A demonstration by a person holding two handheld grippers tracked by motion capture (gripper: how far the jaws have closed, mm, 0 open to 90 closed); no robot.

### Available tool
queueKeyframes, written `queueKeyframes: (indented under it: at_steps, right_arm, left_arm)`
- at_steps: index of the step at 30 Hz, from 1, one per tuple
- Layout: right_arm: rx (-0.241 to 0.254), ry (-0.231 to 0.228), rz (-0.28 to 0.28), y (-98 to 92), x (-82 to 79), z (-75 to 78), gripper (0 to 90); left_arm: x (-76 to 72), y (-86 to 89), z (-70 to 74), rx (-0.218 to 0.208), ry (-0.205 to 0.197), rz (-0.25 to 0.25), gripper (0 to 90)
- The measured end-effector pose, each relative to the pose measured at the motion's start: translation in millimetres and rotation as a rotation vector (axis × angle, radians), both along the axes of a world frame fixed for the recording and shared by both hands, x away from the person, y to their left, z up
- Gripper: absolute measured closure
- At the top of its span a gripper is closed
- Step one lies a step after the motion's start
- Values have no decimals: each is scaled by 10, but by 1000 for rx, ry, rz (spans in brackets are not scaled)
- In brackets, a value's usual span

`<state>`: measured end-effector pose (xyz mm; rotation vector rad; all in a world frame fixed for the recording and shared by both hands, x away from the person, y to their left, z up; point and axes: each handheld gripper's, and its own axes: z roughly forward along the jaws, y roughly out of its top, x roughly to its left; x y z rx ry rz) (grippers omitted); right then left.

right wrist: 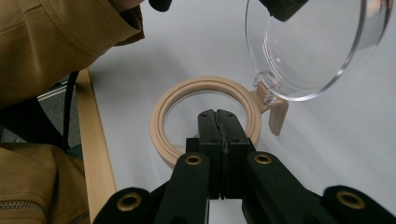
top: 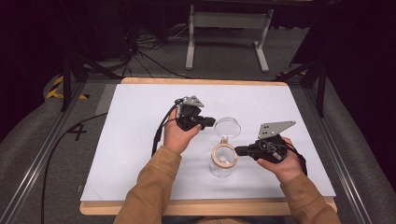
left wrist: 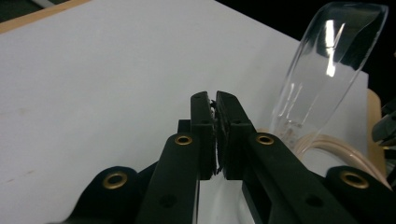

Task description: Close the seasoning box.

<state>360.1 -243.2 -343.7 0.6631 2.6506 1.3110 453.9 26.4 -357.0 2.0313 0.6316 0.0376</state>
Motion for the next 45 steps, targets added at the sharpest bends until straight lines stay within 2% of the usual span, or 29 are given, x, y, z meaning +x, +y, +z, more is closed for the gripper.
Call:
queueKeyframes:
  at_steps: [4,22,30,33,43,45]
  right_arm:
    - [11,2,-13,13,5,-4,898]
    - [58,14,-41,31,27,-6,897]
    - [67,7,-36,40,33,24,898]
    - [69,-2,-35,45,25,39,898]
    - [60,10,-13,80,-10,59,898]
    - [56,14,-8,87,-21,64,898]
  left_arm:
    - [-27,-59,-14,5,-10,-10,856]
    - [-85,-55,35,9,-27,-29,863]
    - [-164,-36,103,-1,-39,-50,853]
    - [-185,-16,133,11,-40,-62,854]
    - [-191,47,164,1,-43,-48,844]
    - [-204,72,187,14,-48,-43,837]
